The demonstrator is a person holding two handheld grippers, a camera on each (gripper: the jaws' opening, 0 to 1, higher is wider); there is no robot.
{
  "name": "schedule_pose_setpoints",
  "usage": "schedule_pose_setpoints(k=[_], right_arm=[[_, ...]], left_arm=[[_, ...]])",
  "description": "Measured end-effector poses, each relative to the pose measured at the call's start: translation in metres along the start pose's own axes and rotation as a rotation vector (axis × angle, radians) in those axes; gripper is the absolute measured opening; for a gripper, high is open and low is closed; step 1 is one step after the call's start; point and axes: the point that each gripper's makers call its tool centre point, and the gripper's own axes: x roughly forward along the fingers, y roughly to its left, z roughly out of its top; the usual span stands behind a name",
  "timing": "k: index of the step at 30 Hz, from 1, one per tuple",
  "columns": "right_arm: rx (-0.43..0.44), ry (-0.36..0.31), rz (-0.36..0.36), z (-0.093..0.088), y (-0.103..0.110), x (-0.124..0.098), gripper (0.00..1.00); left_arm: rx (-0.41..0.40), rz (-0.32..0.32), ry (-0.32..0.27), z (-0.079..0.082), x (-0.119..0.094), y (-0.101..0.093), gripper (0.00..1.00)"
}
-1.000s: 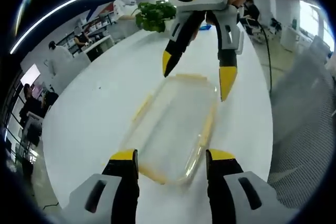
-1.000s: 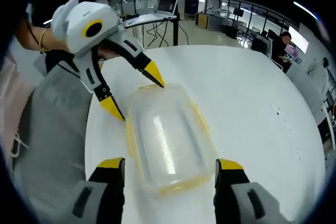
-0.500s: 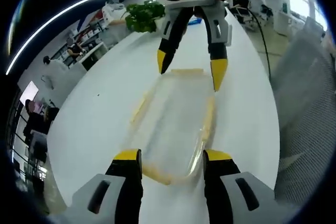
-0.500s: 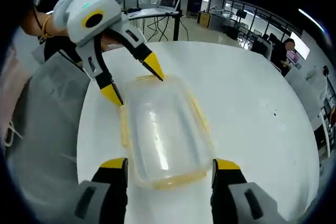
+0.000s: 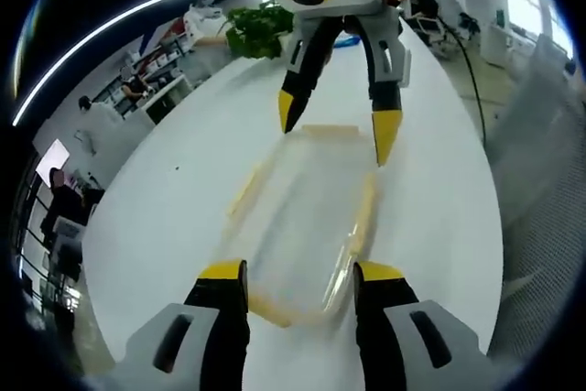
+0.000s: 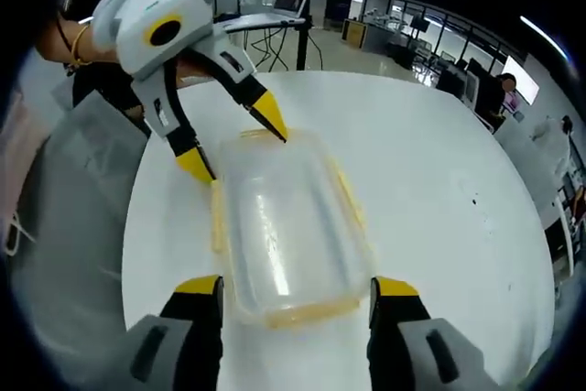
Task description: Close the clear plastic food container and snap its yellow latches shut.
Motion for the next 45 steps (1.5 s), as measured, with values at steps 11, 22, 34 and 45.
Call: schedule_pose_setpoints(k=[11,22,34,45], right_arm=[[-0.002,-0.013,-0.002,0.005,-0.027,0.005,0.64],[-0.012,-0.033,0.006,0.008,-0.057,0.009,0.64],[-0.004,-0.050,0.006,0.011,-0.067,0.010,0.64],[0.014,-0.038,-0.024,0.010,-0.066,0.011,0.65]], left_arm=[[-0.001,0.003,-0.001,0.003,0.012,0.023,0.43],[0.005,0.023,-0.003,0.007,0.026,0.048,0.44],[0.089,0.041,0.042,0.006,0.033,0.057,0.43],[0.023,0.067,0.034,0.007,0.034,0.058,0.46]])
